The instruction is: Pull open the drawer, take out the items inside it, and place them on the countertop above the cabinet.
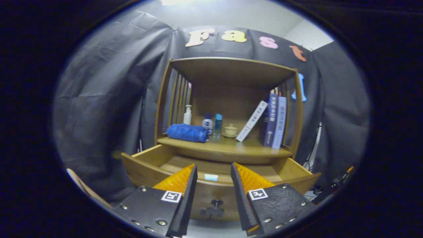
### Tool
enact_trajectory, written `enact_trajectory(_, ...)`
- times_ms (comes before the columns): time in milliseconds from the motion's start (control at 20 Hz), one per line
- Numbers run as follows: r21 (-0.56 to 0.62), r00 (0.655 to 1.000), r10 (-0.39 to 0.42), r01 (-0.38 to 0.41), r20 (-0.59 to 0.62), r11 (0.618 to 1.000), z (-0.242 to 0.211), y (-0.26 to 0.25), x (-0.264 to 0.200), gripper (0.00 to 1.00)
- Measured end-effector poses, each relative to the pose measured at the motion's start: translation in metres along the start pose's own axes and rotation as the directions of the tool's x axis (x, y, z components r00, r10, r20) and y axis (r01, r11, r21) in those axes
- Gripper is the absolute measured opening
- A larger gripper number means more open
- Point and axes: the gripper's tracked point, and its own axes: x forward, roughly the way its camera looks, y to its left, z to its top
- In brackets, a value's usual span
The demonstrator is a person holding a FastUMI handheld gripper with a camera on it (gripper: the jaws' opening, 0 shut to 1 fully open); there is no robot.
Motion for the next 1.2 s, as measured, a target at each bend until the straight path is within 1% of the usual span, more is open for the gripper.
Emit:
enact_trajectory(50, -0.013, 0.999, 0.028, -0.028, -0.024, 1.0, 0.008, 0.002, 0.017, 0.57)
enact_trajectory(100, -0.035, 0.995, 0.059, -0.062, -0.075, 0.997, 0.009, 0.005, 0.036, 0.56)
enact_trajectory(150, -0.047, 0.979, 0.101, -0.111, -0.176, 0.993, -0.001, 0.008, 0.049, 0.54)
enact_trajectory(200, -0.035, 0.959, 0.146, -0.159, -0.243, 0.987, -0.009, 0.017, 0.065, 0.54)
enact_trajectory(250, -0.031, 0.937, 0.164, -0.182, -0.308, 0.983, -0.019, 0.02, 0.08, 0.55)
enact_trajectory(300, -0.047, 0.905, 0.167, -0.201, -0.391, 0.979, -0.033, 0.019, 0.093, 0.55)
enact_trajectory(400, -0.057, 0.869, 0.157, -0.208, -0.469, 0.977, -0.049, 0.014, 0.117, 0.55)
enact_trajectory(500, -0.056, 0.813, 0.147, -0.215, -0.563, 0.975, -0.073, 0.016, 0.131, 0.55)
enact_trajectory(600, -0.023, 0.742, 0.15, -0.217, -0.654, 0.976, -0.1, 0.015, 0.145, 0.56)
enact_trajectory(650, -0.013, 0.707, 0.154, -0.225, -0.691, 0.974, -0.11, 0.016, 0.145, 0.63)
enact_trajectory(700, -0.019, 0.687, 0.149, -0.231, -0.711, 0.973, -0.118, 0.015, 0.148, 0.63)
enact_trajectory(750, -0.041, 0.675, 0.129, -0.23, -0.726, 0.972, -0.121, 0.009, 0.15, 0.76)
enact_trajectory(800, -0.039, 0.644, 0.122, -0.23, -0.755, 0.972, -0.129, 0.007, 0.15, 0.89)
enact_trajectory(850, -0.021, 0.632, 0.133, -0.23, -0.763, 0.973, -0.132, 0.009, 0.149, 1.0)
enact_trajectory(900, -0.032, 0.618, 0.115, -0.221, -0.778, 0.975, -0.134, 0.003, 0.149, 1.0)
enact_trajectory(1000, -0.054, 0.569, 0.075, -0.207, -0.819, 0.977, -0.142, -0.01, 0.147, 0.97)
enact_trajectory(1200, -0.055, 0.461, 0.069, -0.25, -0.885, 0.967, -0.161, -0.01, 0.139, 0.97)
